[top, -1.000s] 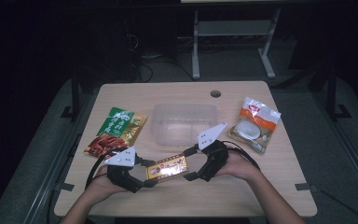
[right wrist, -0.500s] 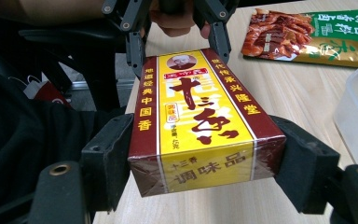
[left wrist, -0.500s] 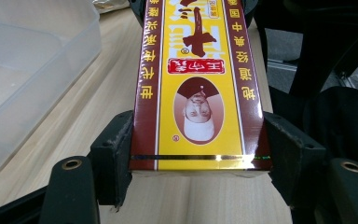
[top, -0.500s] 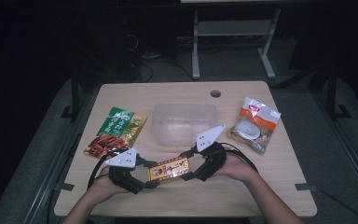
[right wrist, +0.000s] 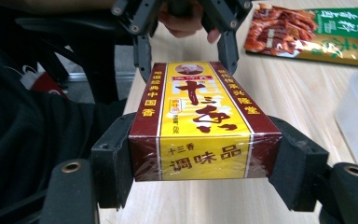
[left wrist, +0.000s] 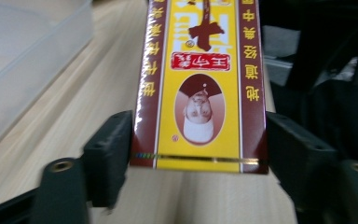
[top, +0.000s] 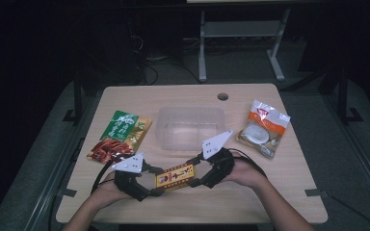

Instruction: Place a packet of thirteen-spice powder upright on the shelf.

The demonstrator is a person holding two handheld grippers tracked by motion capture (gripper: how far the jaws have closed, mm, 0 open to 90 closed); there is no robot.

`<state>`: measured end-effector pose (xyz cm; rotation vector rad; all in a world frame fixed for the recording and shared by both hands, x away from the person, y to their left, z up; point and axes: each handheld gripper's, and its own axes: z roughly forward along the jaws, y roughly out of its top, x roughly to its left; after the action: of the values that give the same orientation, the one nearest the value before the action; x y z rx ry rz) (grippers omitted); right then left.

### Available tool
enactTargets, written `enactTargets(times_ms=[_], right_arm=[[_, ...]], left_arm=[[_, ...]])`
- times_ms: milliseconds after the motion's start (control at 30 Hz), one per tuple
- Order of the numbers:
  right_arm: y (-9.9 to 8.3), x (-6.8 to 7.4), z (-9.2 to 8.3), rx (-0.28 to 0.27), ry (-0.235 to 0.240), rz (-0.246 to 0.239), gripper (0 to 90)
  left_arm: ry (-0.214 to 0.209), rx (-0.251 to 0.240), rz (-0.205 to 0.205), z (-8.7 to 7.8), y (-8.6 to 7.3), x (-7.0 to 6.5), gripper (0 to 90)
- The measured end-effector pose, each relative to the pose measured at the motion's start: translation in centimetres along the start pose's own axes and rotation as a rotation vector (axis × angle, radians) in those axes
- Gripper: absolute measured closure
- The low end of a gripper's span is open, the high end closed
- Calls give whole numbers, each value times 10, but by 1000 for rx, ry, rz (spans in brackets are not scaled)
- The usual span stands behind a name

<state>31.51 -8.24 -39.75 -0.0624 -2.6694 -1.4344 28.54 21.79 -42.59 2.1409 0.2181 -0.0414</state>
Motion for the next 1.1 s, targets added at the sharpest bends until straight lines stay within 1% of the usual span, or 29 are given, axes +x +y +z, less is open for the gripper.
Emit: enactTargets(times_ms=[33,67,100,133,200,267,300,333,367,400,467,500,533,567,600,633,700,767,833,900,933,967,1000,1033,1100], right_arm=[[-1,-1,-1,12,-17,-2,318],[-1,-1,-1,12,-17,-2,318],[-2,0,-2,20,-31,-6,318],[-2,0,-3,19,-30,1,318],[-3,0,-6,26,-43,-7,319],[-3,0,-7,30,-49,-7,319],[-4,0,-9,37,-69,7,318],[-4,0,-9,37,-69,7,318],[-5,-1,-13,39,-85,24,319],[-5,0,-15,42,-91,27,319],[-5,1,-18,34,-101,33,319],[-3,2,-24,32,-113,53,319],[-3,2,-24,32,-113,53,319],[-3,0,-28,19,-132,58,319],[-2,-1,-29,17,-136,62,318],[-1,-1,-31,13,-141,70,318],[1,-4,-34,18,-164,64,319],[3,-6,-38,5,-176,81,318],[5,-9,-40,10,-196,87,319],[6,-12,-43,11,-216,89,319],[6,-14,-44,11,-221,99,319],[7,-17,-46,9,-229,104,319],[7,-17,-46,9,-229,104,319],[8,-22,-48,3,-236,117,319],[9,-23,-49,7,-242,120,319]], left_arm=[[15,12,-28,-1,-3,2,220],[15,12,-28,-1,-3,2,213],[28,38,-39,-3,-5,3,204],[28,38,-39,-3,-5,3,200],[50,53,-63,-2,-7,3,193],[57,56,-65,-2,-7,3,180],[97,69,-68,-2,-7,1,165],[97,69,-68,-2,-7,1,165],[114,72,-66,-3,-8,-3,165],[122,81,-74,-5,-11,-5,165],[128,79,-79,-6,-13,-7,165],[136,80,-84,-7,-17,-10,165],[140,86,-83,-7,-18,-11,165],[150,95,-79,-8,-22,-12,167],[155,98,-81,-8,-22,-12,178],[155,94,-88,-7,-23,-11,182],[158,86,-87,-7,-23,-9,183],[156,89,-89,-5,-24,-8,183],[153,93,-84,-4,-24,-7,183],[158,99,-82,-2,-24,-8,184],[158,99,-82,-2,-24,-8,187],[158,102,-80,0,-24,-9,190],[158,102,-80,0,-24,-9,190],[157,98,-73,1,-23,-10,191],[153,96,-68,1,-21,-10,191]])
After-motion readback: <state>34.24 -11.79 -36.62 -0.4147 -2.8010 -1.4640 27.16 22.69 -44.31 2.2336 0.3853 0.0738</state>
